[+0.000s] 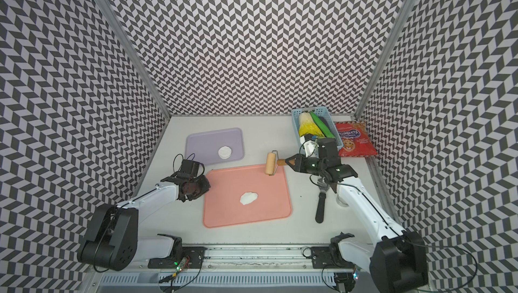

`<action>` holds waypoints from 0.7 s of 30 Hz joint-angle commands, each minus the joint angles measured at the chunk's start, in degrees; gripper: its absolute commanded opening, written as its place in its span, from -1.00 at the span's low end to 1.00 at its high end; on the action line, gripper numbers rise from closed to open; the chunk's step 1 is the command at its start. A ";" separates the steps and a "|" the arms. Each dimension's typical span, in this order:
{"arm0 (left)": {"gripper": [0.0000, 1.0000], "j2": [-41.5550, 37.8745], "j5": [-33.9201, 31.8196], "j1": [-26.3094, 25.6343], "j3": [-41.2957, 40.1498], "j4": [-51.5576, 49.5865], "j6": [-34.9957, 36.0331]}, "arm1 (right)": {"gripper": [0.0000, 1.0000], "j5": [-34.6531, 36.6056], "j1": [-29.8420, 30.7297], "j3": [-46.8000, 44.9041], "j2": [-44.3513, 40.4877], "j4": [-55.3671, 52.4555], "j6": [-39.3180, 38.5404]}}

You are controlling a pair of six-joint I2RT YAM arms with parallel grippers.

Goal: Roll out the dumpling wrappers from the dough
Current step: Adjust the work surface at the center of the board.

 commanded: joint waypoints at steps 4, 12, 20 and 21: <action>-0.77 6.39 2.14 -5.36 4.26 -0.14 2.99 | -1.00 -0.53 3.05 4.12 1.74 -1.07 -4.70; -0.42 7.45 0.27 -7.06 5.77 -1.32 4.41 | -1.00 0.45 5.43 6.55 3.91 -6.76 -7.60; -0.13 3.52 2.14 -8.64 3.71 -1.23 3.63 | -1.00 2.31 5.60 8.22 5.45 -9.18 -8.25; -0.13 3.33 2.59 -9.26 3.23 -1.37 3.62 | -1.00 2.53 5.60 8.20 5.58 -8.83 -8.00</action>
